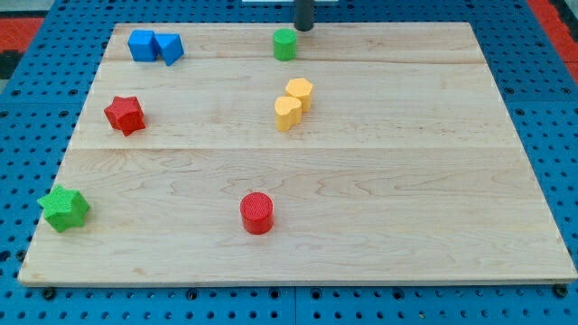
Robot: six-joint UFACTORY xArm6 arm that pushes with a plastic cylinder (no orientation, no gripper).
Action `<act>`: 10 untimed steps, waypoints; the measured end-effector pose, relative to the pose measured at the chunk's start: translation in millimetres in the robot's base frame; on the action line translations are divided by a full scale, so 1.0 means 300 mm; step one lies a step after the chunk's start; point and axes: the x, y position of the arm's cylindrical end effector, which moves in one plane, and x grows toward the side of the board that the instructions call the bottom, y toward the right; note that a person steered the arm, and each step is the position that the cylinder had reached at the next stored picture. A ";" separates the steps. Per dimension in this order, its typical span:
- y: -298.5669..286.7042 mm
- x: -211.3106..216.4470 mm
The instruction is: Slide the green circle closer to green star
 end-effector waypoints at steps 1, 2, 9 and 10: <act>0.075 0.022; -0.011 0.036; -0.523 0.537; -0.671 0.765</act>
